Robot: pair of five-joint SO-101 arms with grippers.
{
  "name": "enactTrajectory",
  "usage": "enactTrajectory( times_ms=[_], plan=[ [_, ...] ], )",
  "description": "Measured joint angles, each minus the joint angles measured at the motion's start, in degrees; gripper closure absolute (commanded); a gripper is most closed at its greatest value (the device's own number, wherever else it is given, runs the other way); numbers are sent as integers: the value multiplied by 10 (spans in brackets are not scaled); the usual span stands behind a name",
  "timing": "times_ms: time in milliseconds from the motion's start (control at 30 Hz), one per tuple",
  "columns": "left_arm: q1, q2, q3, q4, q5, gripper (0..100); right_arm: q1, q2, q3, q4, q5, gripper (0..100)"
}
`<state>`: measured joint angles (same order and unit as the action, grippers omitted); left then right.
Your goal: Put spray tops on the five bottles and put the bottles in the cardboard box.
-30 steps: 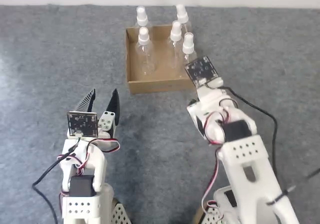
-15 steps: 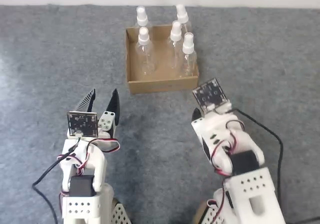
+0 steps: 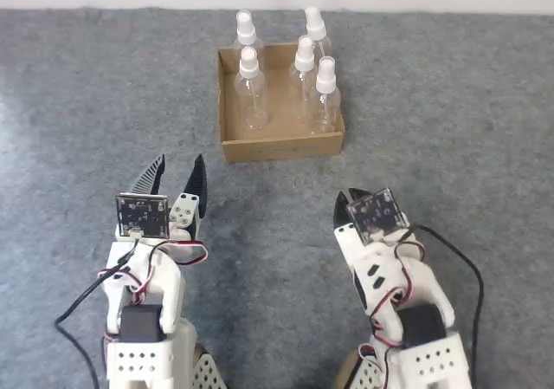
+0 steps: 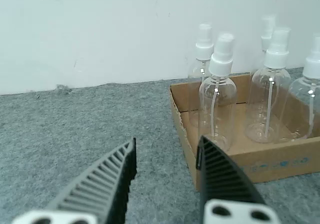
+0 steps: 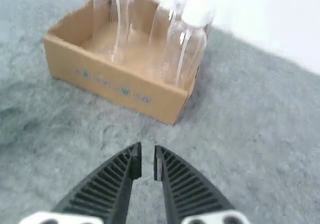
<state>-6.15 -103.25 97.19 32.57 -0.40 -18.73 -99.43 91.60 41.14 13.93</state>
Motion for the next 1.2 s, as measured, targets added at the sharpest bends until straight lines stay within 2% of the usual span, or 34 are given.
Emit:
enactTrajectory(
  times_ms=[100,700,1100,1200],
  plan=[
    [0,0,0,0,0,815,-1,-38,15,6,0,992],
    [0,0,0,0,0,815,-1,-38,35,13,-1,992],
    [0,0,0,0,0,815,-1,-38,36,207,-3,992],
    [0,0,0,0,0,815,-1,-38,36,244,-47,992]
  ],
)
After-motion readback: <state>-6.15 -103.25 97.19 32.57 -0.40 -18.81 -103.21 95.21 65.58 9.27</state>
